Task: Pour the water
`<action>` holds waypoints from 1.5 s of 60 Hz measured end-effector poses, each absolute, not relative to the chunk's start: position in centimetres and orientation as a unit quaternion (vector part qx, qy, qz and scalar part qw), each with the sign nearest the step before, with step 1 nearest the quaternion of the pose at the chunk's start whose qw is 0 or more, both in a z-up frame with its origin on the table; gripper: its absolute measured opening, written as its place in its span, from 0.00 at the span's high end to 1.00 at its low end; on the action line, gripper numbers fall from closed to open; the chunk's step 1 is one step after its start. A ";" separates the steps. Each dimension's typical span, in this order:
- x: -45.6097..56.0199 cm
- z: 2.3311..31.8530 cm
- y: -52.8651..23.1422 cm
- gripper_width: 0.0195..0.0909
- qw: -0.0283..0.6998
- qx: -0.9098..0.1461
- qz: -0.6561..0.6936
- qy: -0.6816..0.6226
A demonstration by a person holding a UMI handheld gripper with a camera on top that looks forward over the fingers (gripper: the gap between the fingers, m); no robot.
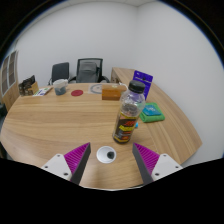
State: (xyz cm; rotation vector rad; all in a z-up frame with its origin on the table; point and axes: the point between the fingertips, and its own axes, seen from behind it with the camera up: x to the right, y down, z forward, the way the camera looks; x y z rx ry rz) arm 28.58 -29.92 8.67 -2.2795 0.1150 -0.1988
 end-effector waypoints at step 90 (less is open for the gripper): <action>27.7 26.0 2.2 0.71 0.471 -0.772 -0.409 -0.123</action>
